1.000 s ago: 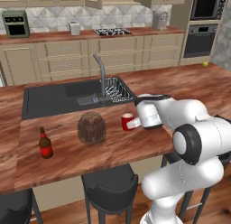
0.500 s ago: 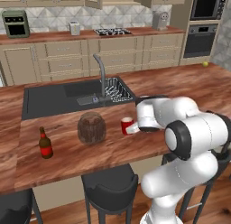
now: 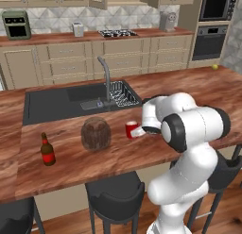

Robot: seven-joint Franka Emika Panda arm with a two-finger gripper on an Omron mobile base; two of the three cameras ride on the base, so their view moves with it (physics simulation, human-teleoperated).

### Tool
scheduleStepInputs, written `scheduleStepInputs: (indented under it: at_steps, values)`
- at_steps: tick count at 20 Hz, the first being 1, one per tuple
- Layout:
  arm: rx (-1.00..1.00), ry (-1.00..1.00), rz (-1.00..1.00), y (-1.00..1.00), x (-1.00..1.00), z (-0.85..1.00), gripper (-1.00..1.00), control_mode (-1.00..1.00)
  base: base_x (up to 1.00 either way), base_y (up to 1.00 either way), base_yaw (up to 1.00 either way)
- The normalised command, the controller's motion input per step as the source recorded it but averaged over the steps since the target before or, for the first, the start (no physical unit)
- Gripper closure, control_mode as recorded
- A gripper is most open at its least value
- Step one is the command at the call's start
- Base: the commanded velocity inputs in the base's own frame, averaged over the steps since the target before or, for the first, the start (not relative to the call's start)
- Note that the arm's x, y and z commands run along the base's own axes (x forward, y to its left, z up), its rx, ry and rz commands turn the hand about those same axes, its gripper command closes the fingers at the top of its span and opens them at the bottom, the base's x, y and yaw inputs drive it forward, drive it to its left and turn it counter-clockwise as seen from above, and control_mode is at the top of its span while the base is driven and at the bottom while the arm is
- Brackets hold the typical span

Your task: Open the cabinet directly in front. Then move the beer and the mug to the dining counter with the jar on it.

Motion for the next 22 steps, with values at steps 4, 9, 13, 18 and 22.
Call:
scheduleStepInputs:
  at_steps: [4, 9, 13, 18, 22]
  values:
    - [-0.03, -0.04, 0.00, 0.01, 0.29, -0.34, 1.00, -1.00, 0.00, 0.00, 0.00]
    - [-0.06, -0.05, 0.00, 0.00, 0.09, -0.43, 1.00, -1.00, 0.00, 0.00, 0.00]
    - [-0.08, -0.04, 0.00, 0.00, 0.04, -0.41, 1.00, -1.00, 0.00, 0.00, 0.00]
    - [-0.02, -0.02, 0.00, 0.00, 0.00, -0.08, 1.00, -1.00, 0.00, 0.00, 0.00]
    - [0.00, 0.00, 0.00, 0.00, 0.00, -0.04, 1.00, -1.00, 0.00, 0.00, 0.00]
